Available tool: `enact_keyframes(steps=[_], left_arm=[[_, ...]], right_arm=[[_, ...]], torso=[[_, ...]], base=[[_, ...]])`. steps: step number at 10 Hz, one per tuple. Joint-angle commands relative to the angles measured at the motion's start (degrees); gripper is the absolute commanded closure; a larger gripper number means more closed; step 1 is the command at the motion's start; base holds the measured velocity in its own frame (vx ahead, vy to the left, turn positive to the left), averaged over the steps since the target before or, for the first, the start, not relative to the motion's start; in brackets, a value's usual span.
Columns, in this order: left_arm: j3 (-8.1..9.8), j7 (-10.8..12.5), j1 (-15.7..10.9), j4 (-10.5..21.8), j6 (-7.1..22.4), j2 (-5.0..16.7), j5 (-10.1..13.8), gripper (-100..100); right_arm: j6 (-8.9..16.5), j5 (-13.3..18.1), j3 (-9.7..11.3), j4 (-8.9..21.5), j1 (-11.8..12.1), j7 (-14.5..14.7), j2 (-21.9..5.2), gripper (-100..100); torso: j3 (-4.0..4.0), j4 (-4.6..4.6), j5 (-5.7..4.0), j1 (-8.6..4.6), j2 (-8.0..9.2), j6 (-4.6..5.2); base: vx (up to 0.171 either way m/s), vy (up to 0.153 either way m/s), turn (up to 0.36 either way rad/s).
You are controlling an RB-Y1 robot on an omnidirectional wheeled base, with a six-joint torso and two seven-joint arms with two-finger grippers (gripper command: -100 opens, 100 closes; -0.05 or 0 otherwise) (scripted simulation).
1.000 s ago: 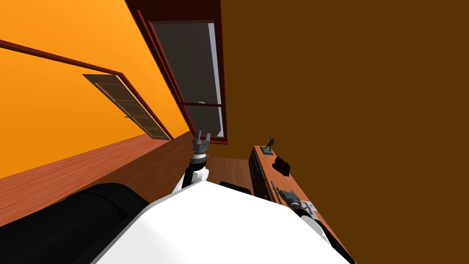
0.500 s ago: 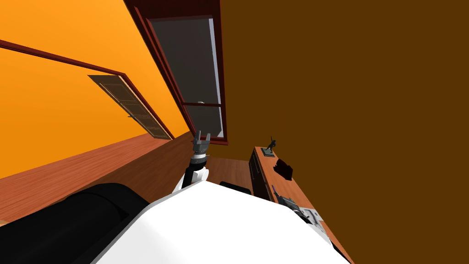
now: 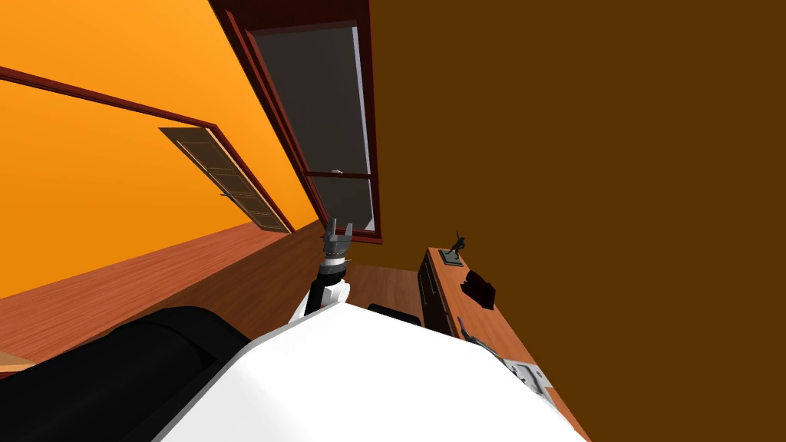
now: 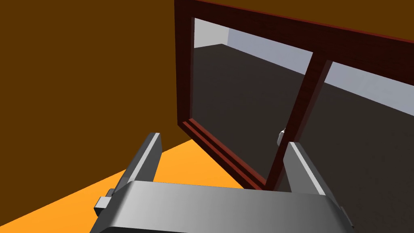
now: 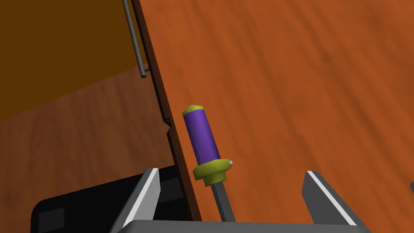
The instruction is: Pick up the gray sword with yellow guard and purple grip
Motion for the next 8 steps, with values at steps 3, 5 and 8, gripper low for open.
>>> enact_keyframes(steps=[3,5,8], left_arm=[[0.0,0.0,0.0,0.0,0.0,0.0,0.0,0],[0.0,0.0,0.0,0.0,0.0,0.0,0.0,0],[0.0,0.0,0.0,0.0,0.0,0.0,0.0,0]], right_arm=[[4.2,-4.9,-1.4,5.0,-0.5,-1.8,-0.7,-100],[5.5,-6.3,-1.8,6.5,-0.6,-2.4,-1.0,-100],[3.5,-4.7,-1.2,7.5,-2.4,-1.5,0.9,-100]], torso=[[-0.01,0.0,0.0,0.01,-0.01,0.0],[0.03,0.01,0.02,0.08,0.06,0.0],[0.1,0.04,0.02,0.09,0.18,0.0]], base=[[0.054,-0.016,0.038],[0.032,0.004,0.021],[0.003,-0.017,-0.016]])
